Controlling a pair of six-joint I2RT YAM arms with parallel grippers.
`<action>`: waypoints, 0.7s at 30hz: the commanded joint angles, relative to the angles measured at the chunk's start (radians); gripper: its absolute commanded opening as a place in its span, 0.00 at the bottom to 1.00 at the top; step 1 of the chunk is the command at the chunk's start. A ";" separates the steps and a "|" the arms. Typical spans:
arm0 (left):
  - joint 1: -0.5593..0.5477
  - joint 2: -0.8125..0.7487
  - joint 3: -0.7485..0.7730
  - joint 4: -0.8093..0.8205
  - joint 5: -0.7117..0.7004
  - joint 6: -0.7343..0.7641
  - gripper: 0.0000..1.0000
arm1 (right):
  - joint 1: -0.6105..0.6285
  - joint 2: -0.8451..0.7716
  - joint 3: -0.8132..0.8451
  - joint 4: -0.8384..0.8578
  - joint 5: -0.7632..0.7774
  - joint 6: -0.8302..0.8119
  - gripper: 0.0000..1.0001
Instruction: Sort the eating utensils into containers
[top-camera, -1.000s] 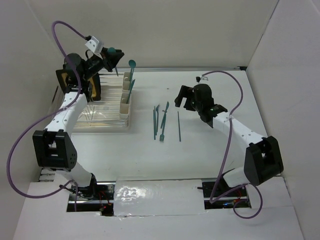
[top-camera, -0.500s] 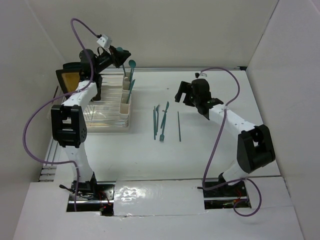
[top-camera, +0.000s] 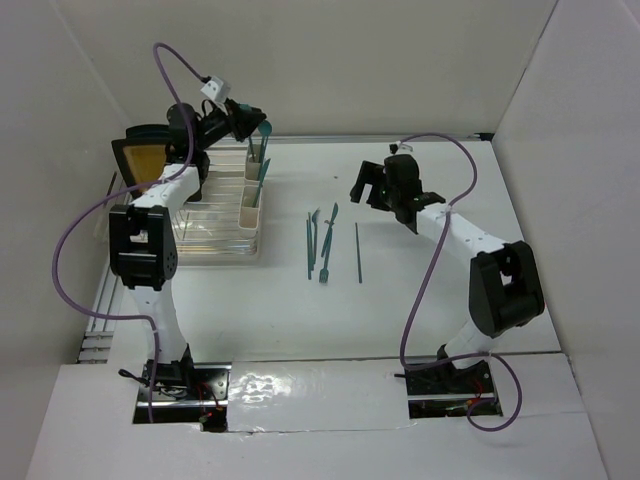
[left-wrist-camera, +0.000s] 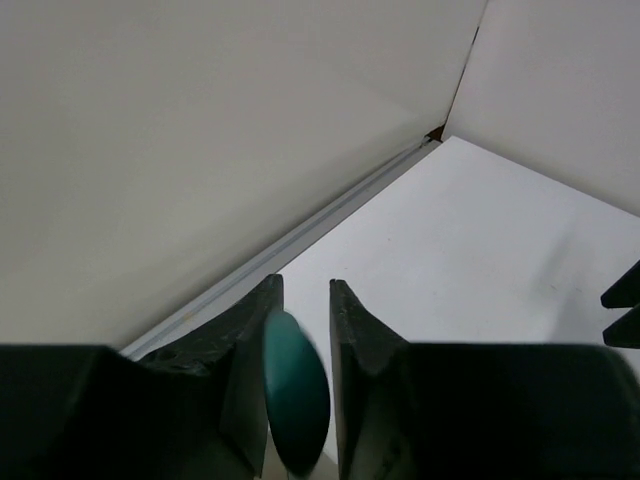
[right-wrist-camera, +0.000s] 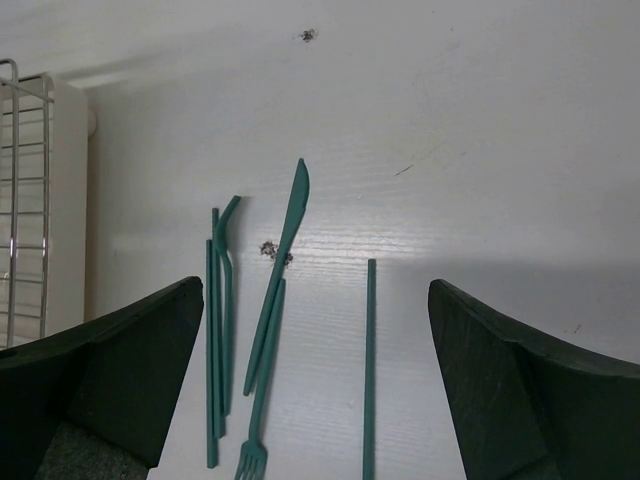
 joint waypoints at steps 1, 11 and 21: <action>-0.010 0.012 -0.008 0.038 -0.012 0.038 0.38 | -0.015 0.016 0.073 0.001 -0.018 -0.031 1.00; 0.000 -0.063 0.018 -0.069 -0.057 0.082 0.73 | -0.018 0.028 0.064 -0.069 -0.009 -0.002 1.00; 0.087 -0.428 -0.016 -0.407 -0.183 0.039 1.00 | 0.013 0.056 -0.021 -0.174 -0.021 0.009 0.83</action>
